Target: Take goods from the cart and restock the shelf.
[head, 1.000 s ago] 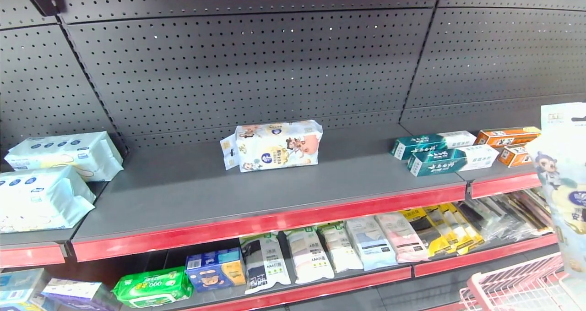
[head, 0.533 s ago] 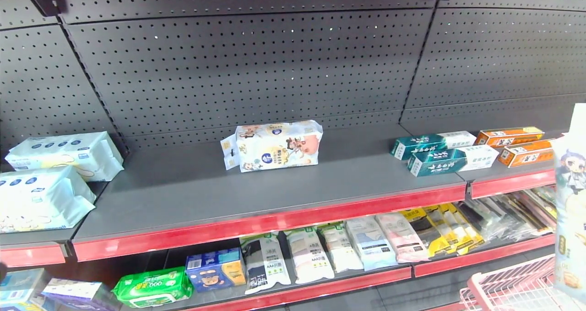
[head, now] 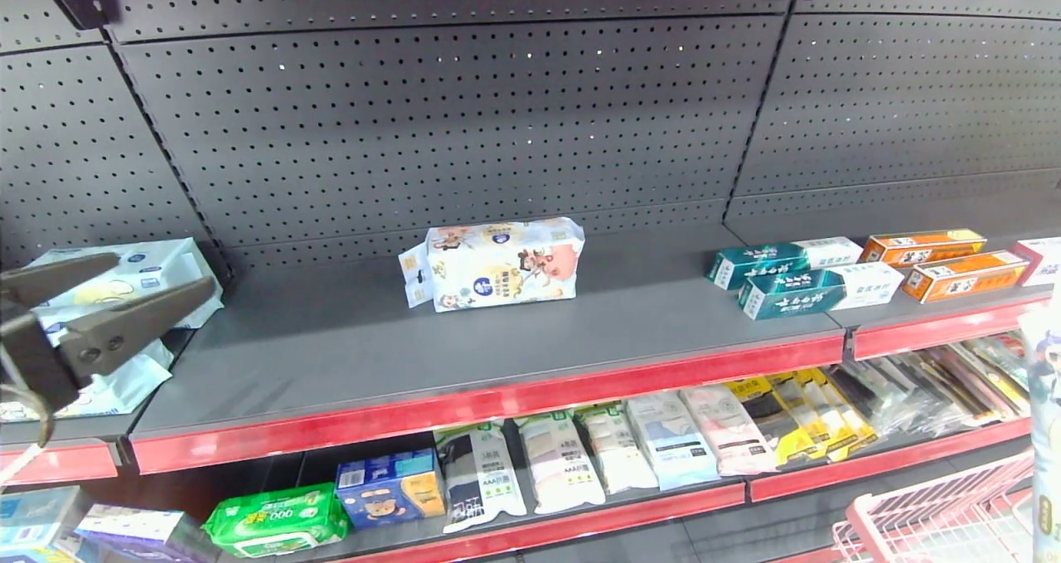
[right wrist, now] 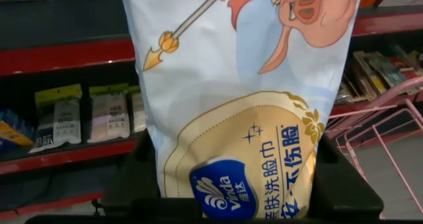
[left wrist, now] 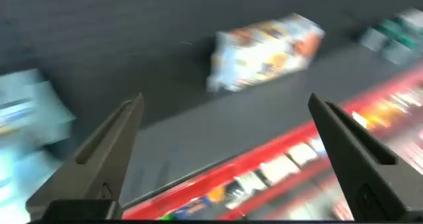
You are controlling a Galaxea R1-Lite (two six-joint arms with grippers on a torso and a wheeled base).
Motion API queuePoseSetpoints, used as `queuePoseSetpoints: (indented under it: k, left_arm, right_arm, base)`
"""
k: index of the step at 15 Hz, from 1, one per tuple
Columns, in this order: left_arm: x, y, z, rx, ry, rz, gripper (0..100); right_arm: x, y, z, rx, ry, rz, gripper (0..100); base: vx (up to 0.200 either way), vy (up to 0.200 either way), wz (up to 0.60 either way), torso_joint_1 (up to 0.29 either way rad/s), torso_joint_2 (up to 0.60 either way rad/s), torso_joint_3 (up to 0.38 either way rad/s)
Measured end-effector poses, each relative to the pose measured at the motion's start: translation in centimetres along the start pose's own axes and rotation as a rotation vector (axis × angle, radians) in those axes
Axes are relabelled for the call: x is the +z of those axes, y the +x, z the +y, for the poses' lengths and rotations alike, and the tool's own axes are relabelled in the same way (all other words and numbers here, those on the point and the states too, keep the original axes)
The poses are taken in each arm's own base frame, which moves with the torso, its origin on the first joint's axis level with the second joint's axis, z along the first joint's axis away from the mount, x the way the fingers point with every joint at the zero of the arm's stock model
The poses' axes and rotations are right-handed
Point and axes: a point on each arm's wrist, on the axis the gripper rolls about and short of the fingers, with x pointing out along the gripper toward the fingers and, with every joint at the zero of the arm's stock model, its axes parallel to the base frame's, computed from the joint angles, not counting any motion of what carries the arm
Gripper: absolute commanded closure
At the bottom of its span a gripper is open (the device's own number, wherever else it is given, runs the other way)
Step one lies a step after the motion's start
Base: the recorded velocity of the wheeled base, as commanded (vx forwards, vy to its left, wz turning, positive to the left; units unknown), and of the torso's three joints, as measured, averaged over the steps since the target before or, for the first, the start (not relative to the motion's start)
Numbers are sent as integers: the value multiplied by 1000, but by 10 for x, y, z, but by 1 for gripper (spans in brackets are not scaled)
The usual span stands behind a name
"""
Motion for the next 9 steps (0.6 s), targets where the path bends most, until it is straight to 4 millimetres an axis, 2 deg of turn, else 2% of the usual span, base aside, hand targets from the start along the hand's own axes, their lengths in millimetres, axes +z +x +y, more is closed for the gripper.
queuePoseSetpoints:
  k: [4, 9]
  left_arm:
    - [-17, 48, 26, -166, 17, 110, 0]
    - [-28, 117, 64, -345, 47, 102, 0]
  right_arm:
    - [4, -3, 1, 41, -21, -15, 100]
    - [4, 7, 0, 60, -105, 37, 100]
  base:
    - [0, 0, 0, 0, 0, 0]
    - [0, 0, 0, 0, 0, 0]
